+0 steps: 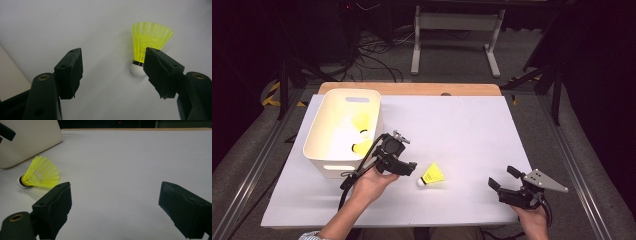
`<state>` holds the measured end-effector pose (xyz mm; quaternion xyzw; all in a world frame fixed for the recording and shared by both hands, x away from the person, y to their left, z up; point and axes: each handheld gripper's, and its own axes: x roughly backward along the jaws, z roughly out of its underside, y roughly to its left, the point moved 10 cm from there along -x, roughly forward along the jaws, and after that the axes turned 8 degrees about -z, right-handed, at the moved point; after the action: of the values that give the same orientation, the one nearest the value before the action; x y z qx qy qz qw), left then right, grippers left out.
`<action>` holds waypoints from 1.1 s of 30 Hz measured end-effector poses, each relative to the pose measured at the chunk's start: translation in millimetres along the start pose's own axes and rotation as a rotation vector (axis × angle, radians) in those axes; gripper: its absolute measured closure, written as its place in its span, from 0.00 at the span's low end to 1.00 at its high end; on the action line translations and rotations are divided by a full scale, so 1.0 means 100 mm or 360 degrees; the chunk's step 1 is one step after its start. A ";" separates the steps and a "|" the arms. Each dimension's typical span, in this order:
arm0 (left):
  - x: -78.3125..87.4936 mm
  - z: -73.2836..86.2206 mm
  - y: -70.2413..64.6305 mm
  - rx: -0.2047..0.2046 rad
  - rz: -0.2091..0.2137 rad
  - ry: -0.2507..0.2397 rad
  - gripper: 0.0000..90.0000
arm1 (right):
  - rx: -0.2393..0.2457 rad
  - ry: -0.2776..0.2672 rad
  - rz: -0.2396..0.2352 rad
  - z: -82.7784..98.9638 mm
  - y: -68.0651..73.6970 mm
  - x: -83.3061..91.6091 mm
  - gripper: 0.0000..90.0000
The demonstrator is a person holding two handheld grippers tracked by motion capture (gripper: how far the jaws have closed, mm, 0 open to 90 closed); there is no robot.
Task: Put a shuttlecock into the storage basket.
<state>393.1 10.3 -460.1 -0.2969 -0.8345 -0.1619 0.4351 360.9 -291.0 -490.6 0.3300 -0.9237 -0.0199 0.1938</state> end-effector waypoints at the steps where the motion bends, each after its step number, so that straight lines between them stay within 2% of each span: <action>1: -0.01 0.01 0.00 0.0000 0.0000 0.0007 0.37 | 0.0001 0.0001 0.0000 0.00 0.00 0.00 0.13; 33: -0.19 0.17 -0.19 -0.0051 0.0055 0.0062 0.37 | 0.0003 0.0003 0.0000 0.00 0.00 0.00 0.13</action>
<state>378.7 -1.6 -485.9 -0.3149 -0.8179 -0.1735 0.4493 360.8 -291.0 -490.7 0.3303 -0.9235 -0.0187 0.1942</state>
